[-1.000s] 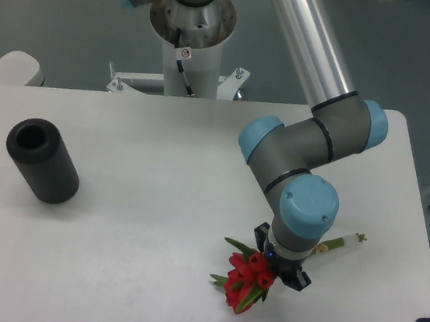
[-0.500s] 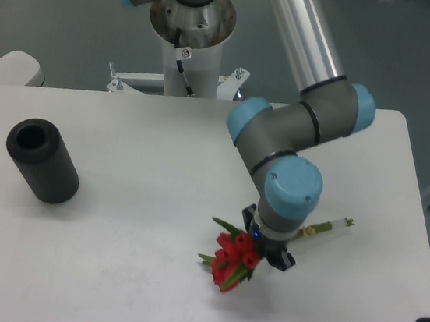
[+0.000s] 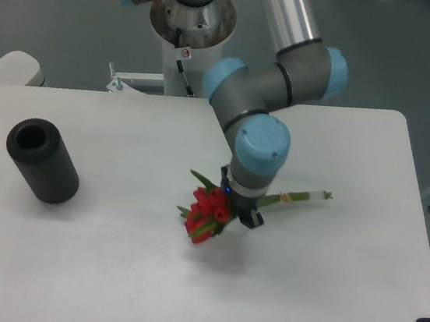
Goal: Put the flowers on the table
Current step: 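Carry the held tulips across the table toward the black vase, then lower the tulip bouquet onto the table surface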
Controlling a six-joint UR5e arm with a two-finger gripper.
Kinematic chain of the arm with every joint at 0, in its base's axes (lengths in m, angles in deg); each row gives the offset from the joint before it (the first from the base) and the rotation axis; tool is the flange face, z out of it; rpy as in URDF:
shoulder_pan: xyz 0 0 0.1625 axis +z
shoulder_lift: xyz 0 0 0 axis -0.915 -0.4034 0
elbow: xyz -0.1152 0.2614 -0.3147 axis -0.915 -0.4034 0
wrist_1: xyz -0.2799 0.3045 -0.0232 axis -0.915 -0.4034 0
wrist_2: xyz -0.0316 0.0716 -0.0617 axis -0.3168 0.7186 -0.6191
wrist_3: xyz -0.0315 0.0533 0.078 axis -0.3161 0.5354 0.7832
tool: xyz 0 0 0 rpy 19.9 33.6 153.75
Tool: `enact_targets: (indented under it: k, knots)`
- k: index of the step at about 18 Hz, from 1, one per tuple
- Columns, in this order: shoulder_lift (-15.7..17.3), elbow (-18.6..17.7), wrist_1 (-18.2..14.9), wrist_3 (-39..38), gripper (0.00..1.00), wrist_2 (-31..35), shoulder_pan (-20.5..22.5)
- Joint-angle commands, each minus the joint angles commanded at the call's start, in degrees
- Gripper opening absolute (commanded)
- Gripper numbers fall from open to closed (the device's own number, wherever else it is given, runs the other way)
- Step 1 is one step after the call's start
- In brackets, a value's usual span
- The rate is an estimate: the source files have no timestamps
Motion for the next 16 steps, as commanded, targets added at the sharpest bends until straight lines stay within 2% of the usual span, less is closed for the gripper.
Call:
enact_targets:
  k: [3,10,11,12,13,16]
  knots:
    - [1.76,-4.31,4.14,0.18,0.12,0.0,-0.61]
    - [1.41,-5.29,4.5,-0.09,0.39,0.09,-1.94]
    - [1.33,-5.29,4.5,-0.17,0.45,0.09,-1.94]
    - [1.24,-5.29,4.5,-0.26,0.65,0.09,-1.85]
    - [1.24,-5.29,4.5,-0.44,1.0,0.09,-1.85]
    - [1.24,-5.47,5.02,-0.88,1.0,0.0,-1.85]
